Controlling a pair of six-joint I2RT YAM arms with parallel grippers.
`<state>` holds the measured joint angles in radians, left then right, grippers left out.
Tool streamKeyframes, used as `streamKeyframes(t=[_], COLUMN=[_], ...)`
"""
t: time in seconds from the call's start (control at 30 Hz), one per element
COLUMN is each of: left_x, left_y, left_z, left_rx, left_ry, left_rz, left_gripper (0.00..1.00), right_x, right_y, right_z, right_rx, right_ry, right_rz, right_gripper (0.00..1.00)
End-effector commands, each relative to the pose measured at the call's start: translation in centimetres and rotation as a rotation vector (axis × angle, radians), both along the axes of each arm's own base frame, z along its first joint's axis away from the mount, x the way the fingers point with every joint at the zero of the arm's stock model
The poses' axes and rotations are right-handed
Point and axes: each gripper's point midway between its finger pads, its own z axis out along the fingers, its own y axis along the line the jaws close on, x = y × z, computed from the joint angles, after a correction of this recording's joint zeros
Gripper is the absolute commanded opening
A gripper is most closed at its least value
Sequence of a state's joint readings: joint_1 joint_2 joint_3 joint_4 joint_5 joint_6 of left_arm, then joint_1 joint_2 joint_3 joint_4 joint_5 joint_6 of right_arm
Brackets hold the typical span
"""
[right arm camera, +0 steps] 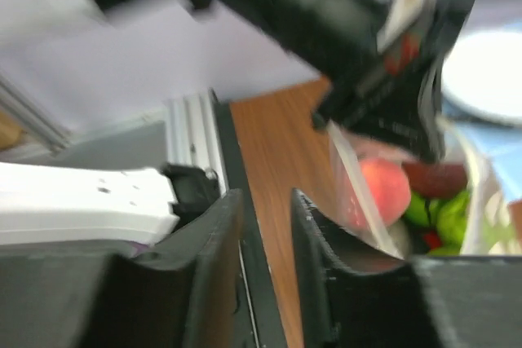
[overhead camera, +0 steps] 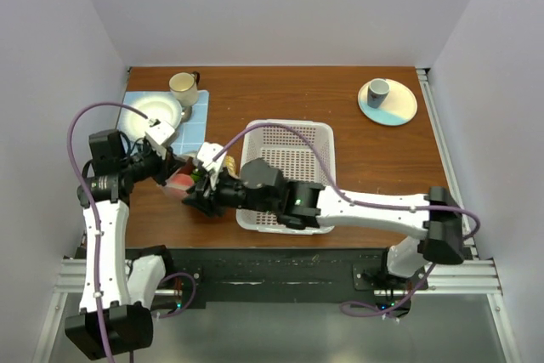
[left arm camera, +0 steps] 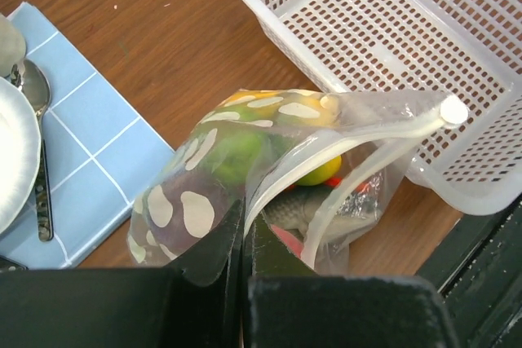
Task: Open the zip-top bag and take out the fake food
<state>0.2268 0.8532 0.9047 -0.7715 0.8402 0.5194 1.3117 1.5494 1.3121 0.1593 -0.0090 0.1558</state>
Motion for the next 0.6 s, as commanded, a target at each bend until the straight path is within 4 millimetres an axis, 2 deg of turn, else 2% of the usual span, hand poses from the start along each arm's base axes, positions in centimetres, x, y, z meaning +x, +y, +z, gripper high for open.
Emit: streamKeyframes(t=[0.0, 0.03, 0.07, 0.2, 0.33, 0.37, 0.4, 0.47, 0.5, 0.57], left_x=[-1.9, -2.1, -2.3, -2.9, -4.0, -4.1, -4.7, -4.9, -5.2, -5.4], left_y=[-0.7, -0.8, -0.7, -0.5, -0.8, -0.8, -0.9, -0.7, -0.6, -0.1], left_z=[2.0, 2.5, 2.7, 3.9, 4.6, 4.6, 4.4, 4.2, 3.9, 3.3], left_rx=[0.012, 0.018, 0.037, 0.082, 0.121, 0.146, 0.147, 0.180, 0.186, 0.226], left_ry=[-0.061, -0.071, -0.085, -0.103, -0.113, -0.123, -0.098, -0.101, -0.079, -0.070], left_rz=[-0.032, -0.037, -0.046, -0.062, -0.126, -0.146, -0.161, -0.188, -0.192, -0.193], left_gripper=[0.00, 0.00, 0.00, 0.00, 0.00, 0.00, 0.00, 0.00, 0.00, 0.00], right_x=[3.2, 3.3, 3.9, 6.3, 8.9, 9.4, 10.7, 11.8, 12.1, 12.2], right_y=[1.2, 1.5, 1.8, 1.7, 1.1, 1.0, -0.3, -0.5, -1.3, -0.9], right_z=[-3.6, -3.9, -5.0, -6.3, -6.4, -6.5, -7.2, -7.7, -8.7, -10.5], right_rx=[0.008, 0.004, -0.015, -0.032, -0.030, -0.036, -0.065, -0.090, -0.133, -0.185], right_ry=[0.071, 0.073, 0.073, 0.053, 0.028, 0.025, 0.031, 0.038, 0.047, 0.054], right_rz=[-0.172, -0.177, -0.210, -0.342, -0.501, -0.540, -0.655, -0.746, -0.795, -0.807], right_gripper=[0.27, 0.26, 0.25, 0.24, 0.26, 0.26, 0.27, 0.28, 0.29, 0.32])
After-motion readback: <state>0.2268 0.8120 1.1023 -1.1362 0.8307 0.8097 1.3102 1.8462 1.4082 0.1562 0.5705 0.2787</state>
